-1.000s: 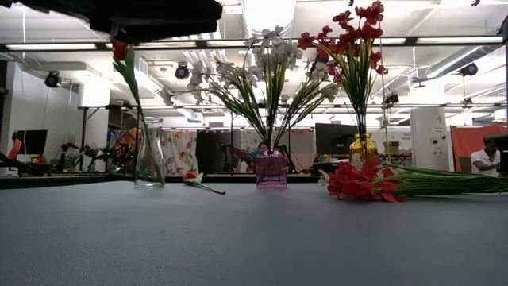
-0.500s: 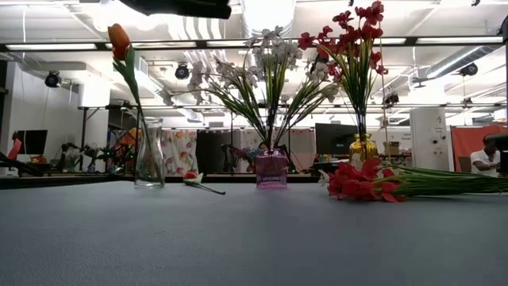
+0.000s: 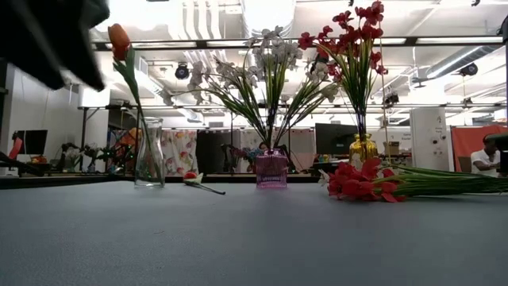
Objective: Sort flowers into vase by color
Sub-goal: Put the orange tulip into the transparent vase
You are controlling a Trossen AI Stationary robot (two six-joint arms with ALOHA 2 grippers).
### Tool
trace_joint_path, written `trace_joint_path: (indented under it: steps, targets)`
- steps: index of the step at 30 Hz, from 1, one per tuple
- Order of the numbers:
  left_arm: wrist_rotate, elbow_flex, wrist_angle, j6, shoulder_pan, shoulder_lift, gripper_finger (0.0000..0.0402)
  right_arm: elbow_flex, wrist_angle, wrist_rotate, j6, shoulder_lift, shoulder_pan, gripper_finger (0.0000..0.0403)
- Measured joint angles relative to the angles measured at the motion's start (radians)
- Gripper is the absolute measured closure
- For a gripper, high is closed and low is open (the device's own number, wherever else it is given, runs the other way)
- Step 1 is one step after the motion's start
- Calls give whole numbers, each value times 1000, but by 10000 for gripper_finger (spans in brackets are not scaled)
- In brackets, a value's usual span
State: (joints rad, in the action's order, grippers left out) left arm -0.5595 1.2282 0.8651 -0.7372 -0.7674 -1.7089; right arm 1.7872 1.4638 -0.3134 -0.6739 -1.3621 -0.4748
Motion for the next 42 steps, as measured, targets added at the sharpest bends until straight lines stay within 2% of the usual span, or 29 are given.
trace_joint_path:
  steps: [6,10,13,16,20,22,28,33,36,42]
  targets:
    - [26,0,121,-137,-47,19,175,-109,-12,-1,-92,0,-50,78]
    - [20,-1,230,-220,-50,28,175,-186,-85,-18,-99,0,-58,78]
    - [-48,-12,231,-218,-50,28,175,-253,-196,-83,-67,0,-58,78]
    - [-135,-19,236,-195,-54,28,174,-334,-344,-167,3,0,-58,78]
    - [-183,-19,253,-191,-68,32,175,-464,-585,-252,106,0,-50,78]
    - [-198,-19,251,-200,-72,39,175,-535,-735,-257,168,-1,-42,77]
    - [-255,-20,252,-239,-98,50,175,-762,-1325,-240,371,-1,8,77]
    - [-348,-84,228,-375,-140,51,175,-907,-1732,-231,456,-20,82,78]
    - [-346,-151,214,-476,-160,51,175,-937,-1840,-230,490,-66,128,78]
    - [-340,-254,208,-646,-182,54,175,-895,-1860,-238,493,-195,211,78]
